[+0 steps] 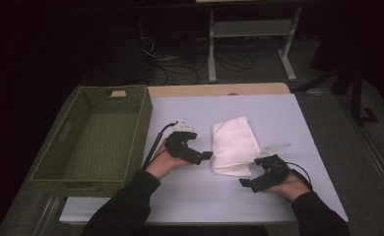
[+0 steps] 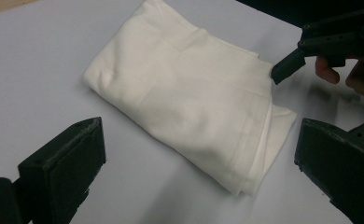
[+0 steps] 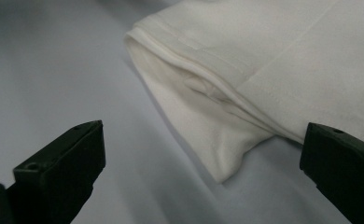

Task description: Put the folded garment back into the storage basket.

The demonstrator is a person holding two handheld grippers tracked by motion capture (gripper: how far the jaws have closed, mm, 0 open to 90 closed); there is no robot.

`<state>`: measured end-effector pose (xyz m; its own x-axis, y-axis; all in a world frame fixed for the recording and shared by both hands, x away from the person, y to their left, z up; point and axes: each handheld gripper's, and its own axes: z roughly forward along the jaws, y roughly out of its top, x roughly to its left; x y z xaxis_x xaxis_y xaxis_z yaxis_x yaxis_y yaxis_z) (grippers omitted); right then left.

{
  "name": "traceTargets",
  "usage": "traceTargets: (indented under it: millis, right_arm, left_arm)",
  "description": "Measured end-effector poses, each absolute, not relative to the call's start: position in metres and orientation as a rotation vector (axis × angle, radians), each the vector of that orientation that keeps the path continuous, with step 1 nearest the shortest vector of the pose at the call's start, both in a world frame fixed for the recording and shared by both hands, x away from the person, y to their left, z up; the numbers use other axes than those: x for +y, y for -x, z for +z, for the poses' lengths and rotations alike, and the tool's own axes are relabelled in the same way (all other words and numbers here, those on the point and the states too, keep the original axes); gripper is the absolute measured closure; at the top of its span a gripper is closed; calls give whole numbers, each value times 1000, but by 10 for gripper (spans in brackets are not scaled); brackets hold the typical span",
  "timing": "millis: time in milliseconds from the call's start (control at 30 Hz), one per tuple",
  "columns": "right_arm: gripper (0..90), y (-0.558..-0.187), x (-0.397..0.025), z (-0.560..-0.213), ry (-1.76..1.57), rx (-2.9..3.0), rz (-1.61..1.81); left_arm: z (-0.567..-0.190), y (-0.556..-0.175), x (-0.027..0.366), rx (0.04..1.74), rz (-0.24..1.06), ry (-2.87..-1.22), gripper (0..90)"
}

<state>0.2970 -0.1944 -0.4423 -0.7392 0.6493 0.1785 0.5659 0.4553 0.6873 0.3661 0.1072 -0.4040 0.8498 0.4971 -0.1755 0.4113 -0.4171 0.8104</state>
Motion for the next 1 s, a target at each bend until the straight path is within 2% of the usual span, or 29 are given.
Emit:
traceTargets:
  millis: [1000]
  right_arm:
    - [0,-296,-195,-441,-1085,2578,1171]
  left_arm:
    - [-401,-391,95,665,152,-2058,15]
